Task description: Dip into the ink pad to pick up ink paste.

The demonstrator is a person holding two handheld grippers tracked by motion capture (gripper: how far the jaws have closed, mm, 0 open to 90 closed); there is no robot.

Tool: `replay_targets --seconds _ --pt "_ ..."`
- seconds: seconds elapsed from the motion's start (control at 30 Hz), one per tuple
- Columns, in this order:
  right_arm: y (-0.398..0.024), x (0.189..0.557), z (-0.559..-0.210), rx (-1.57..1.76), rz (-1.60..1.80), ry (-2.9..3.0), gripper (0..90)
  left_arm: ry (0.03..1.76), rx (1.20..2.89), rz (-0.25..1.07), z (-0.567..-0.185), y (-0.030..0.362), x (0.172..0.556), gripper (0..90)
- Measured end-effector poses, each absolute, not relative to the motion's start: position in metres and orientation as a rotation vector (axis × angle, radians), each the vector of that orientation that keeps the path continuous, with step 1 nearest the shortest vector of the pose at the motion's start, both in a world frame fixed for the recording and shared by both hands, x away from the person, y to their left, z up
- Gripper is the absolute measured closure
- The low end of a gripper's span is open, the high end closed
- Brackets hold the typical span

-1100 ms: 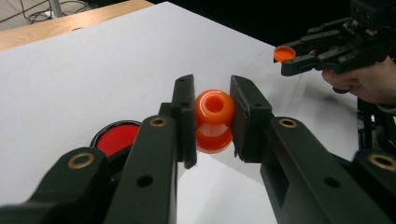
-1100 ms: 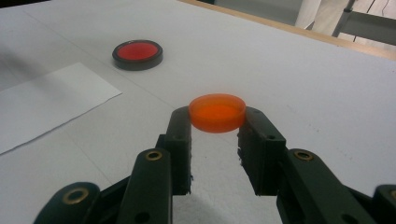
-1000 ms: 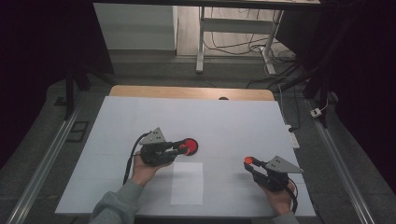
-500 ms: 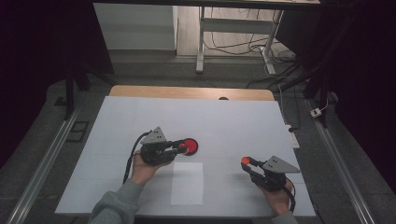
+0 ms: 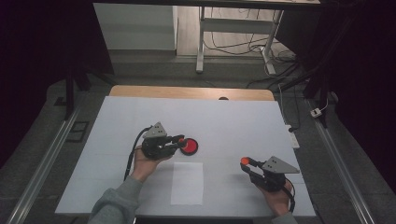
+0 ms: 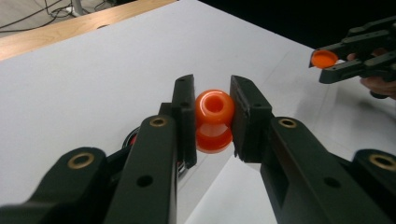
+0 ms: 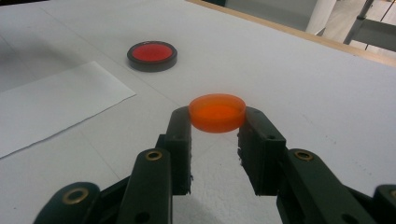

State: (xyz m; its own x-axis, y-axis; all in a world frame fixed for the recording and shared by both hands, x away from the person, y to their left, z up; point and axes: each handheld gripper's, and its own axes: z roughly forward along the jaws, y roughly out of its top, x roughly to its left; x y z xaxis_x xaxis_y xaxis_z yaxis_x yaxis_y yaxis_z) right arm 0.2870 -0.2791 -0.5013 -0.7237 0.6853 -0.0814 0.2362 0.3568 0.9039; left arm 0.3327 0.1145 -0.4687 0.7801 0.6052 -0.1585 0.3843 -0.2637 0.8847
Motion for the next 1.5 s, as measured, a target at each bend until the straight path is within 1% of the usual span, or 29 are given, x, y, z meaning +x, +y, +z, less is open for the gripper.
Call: replay_targets --seconds 0.57,1.13,1.5 --pt "-0.284 0.283 -0.502 0.813 1.327 2.167 64.9 0.787 1.945 0.248 -0.487 0.1 0.363 73.1" --pt "-0.285 0.283 -0.503 0.811 1.325 2.169 64.9 0.802 2.02 0.279 -0.503 0.085 0.378 73.1" --pt "-0.283 0.285 -0.504 0.809 1.321 2.173 64.9 0.809 2.052 0.289 -0.511 0.085 0.382 73.1"
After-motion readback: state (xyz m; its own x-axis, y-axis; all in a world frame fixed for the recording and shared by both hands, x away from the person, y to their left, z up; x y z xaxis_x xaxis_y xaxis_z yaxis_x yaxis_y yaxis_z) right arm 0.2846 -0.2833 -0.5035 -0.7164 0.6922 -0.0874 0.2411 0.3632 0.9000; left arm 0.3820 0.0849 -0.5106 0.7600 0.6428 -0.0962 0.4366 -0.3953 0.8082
